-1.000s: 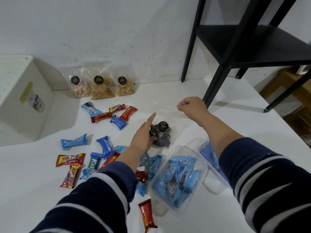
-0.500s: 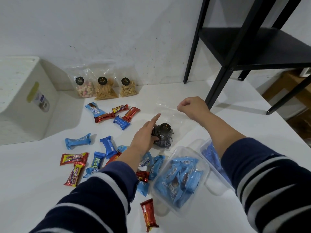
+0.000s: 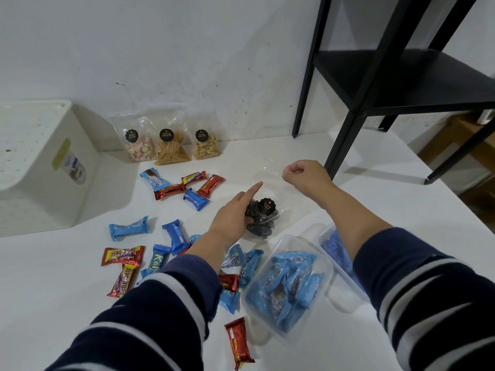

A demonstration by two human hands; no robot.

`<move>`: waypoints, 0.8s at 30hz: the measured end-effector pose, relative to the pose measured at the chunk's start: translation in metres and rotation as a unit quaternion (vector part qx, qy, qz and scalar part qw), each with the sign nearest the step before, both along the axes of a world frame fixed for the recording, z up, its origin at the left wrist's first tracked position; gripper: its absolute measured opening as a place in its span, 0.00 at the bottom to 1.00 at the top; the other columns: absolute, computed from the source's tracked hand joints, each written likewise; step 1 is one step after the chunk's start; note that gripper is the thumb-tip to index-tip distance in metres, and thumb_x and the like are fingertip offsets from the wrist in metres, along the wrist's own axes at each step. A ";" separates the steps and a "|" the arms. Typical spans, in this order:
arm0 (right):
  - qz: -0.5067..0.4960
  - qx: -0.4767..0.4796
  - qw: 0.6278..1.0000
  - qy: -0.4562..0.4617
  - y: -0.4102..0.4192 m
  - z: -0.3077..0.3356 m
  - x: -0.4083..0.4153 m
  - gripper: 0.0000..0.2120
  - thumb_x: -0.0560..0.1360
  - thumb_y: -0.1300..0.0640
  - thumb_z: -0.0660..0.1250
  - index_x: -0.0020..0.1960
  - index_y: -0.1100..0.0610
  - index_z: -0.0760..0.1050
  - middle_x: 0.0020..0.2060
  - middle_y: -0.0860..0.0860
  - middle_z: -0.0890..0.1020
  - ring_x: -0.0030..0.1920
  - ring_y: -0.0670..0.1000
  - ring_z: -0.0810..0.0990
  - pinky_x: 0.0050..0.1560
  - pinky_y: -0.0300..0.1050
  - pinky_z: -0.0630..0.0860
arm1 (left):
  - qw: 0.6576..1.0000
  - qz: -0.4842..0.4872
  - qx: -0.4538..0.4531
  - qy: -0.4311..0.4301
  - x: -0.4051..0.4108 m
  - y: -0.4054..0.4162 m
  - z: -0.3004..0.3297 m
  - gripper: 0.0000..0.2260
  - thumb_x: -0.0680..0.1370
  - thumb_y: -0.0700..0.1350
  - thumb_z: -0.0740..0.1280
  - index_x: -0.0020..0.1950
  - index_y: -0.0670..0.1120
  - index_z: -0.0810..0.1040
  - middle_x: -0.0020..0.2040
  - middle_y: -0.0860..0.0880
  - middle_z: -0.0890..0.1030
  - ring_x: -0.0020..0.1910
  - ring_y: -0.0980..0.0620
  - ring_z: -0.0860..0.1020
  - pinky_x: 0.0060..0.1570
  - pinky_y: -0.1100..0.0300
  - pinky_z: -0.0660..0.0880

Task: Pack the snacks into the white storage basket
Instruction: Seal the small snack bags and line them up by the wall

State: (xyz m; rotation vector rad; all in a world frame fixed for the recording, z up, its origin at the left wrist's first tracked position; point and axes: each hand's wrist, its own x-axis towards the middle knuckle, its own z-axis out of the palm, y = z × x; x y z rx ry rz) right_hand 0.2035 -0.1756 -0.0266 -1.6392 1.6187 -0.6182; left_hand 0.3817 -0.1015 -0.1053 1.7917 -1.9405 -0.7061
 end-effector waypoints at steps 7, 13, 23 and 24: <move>-0.024 -0.013 1.000 -0.004 0.003 -0.001 -0.002 0.03 0.73 0.55 0.68 0.43 0.52 0.80 0.35 0.43 0.77 0.41 0.47 0.76 0.38 0.39 0.72 | 0.999 -0.018 -0.002 -0.026 -0.001 0.001 0.005 0.43 0.74 0.32 0.66 0.75 0.67 0.50 0.62 0.52 0.74 0.58 0.49 0.75 0.54 0.52 0.75; -0.002 -0.018 1.000 0.025 0.004 0.001 -0.003 0.02 0.72 0.50 0.66 0.41 0.47 0.77 0.37 0.40 0.78 0.48 0.49 0.79 0.53 0.49 0.78 | 0.999 -0.017 0.000 -0.032 -0.004 0.000 0.008 0.42 0.75 0.33 0.66 0.75 0.66 0.50 0.63 0.51 0.73 0.58 0.48 0.75 0.55 0.51 0.75; -0.003 -0.034 0.999 0.035 0.005 0.004 -0.002 0.02 0.72 0.50 0.65 0.42 0.47 0.77 0.40 0.42 0.78 0.50 0.50 0.80 0.55 0.51 0.78 | 0.998 -0.032 -0.001 -0.048 -0.009 0.001 0.011 0.43 0.74 0.32 0.66 0.75 0.66 0.49 0.63 0.51 0.73 0.58 0.48 0.75 0.55 0.52 0.75; -0.002 -0.026 0.999 0.026 0.006 0.004 -0.001 0.03 0.71 0.50 0.66 0.43 0.47 0.77 0.41 0.43 0.78 0.51 0.50 0.80 0.55 0.52 0.78 | 0.998 -0.032 0.000 -0.052 -0.009 0.001 0.011 0.43 0.74 0.32 0.66 0.75 0.66 0.49 0.63 0.51 0.73 0.58 0.48 0.75 0.55 0.52 0.75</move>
